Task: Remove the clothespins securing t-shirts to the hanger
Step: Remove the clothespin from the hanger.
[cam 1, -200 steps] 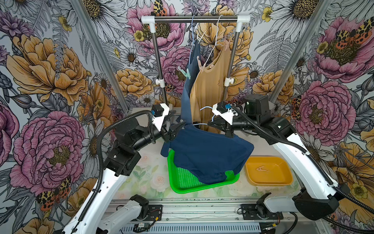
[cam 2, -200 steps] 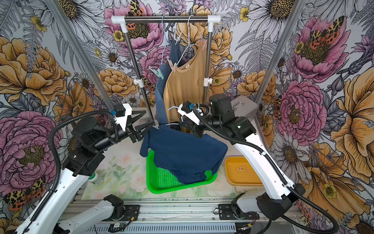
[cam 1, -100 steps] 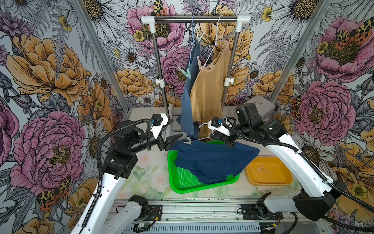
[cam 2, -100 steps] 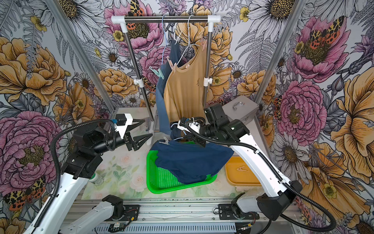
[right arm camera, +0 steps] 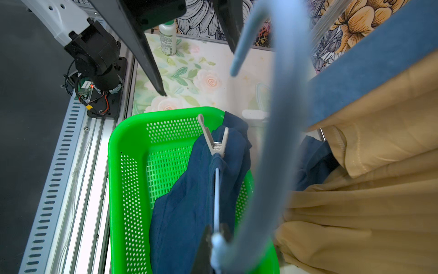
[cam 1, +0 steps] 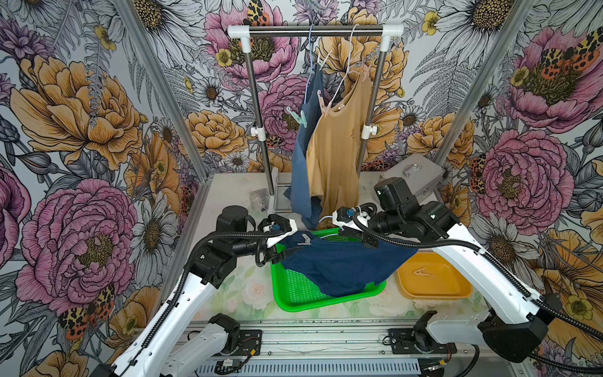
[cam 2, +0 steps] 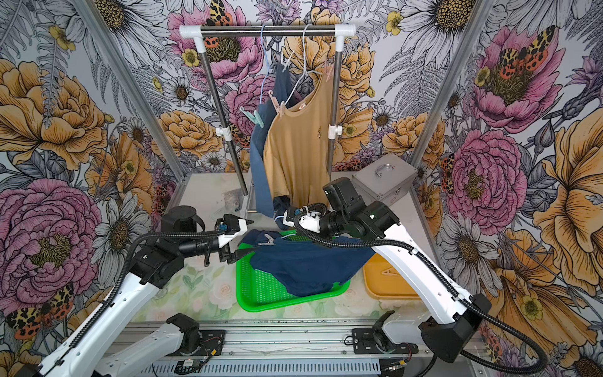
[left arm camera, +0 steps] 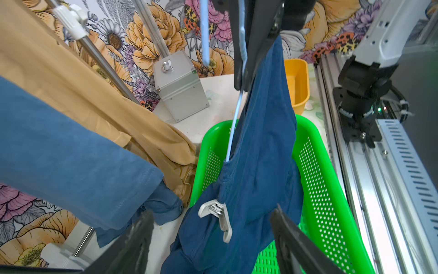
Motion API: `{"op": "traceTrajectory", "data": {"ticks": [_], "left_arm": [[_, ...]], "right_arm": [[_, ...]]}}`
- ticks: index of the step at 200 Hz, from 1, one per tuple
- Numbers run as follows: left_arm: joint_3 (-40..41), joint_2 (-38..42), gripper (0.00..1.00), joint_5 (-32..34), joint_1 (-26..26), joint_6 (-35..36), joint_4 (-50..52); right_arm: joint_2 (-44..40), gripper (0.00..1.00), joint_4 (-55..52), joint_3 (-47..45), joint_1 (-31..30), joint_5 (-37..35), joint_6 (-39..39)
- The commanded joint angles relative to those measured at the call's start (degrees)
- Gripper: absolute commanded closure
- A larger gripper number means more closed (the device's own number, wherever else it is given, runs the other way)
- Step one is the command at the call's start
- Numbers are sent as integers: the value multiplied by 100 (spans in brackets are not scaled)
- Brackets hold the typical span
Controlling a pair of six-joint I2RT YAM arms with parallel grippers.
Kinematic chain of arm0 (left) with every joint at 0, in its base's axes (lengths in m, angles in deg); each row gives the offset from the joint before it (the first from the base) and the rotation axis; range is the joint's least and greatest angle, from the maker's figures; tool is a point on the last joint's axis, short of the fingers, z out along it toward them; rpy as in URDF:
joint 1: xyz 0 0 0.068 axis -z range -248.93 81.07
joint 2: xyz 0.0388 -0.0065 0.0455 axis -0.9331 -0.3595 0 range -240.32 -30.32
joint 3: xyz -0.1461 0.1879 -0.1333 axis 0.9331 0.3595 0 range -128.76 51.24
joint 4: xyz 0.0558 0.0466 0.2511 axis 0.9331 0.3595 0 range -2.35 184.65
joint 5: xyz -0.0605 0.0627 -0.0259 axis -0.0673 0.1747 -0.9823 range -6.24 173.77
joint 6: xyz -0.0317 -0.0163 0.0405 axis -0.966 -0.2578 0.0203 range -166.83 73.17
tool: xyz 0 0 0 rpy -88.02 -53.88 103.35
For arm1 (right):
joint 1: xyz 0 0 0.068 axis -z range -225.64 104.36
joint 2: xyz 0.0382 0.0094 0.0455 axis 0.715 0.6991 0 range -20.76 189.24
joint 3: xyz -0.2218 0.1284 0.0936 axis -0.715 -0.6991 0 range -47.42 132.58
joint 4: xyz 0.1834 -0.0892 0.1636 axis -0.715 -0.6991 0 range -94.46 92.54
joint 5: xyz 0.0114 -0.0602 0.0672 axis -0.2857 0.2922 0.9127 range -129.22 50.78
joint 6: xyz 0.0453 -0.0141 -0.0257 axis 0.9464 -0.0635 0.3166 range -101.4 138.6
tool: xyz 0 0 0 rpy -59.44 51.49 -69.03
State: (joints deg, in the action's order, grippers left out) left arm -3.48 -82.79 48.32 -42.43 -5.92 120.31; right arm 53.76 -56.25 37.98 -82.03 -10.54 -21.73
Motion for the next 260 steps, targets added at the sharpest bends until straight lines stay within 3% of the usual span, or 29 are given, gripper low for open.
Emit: {"op": "traceTrajectory", "data": {"ticks": [1,89,157,224,260], "left_arm": [[-8,-337,21,662,269,659,345],[-57,-1033,29,640,420,1025,393],[-222,-1278,50,456,525,1008,393],[-253,-1358,53,425,560,927,390],[-287,-1352,67,406,567,870,391]], "right_arm": [[-158,100,-60,-33,-86,-174,-188],[-279,100,-107,-147,-185,-167,-255],[-245,100,-107,-112,-194,-94,-255],[-193,100,-116,-33,-199,-83,-247],[-184,100,-116,-46,-203,-100,-251]]}}
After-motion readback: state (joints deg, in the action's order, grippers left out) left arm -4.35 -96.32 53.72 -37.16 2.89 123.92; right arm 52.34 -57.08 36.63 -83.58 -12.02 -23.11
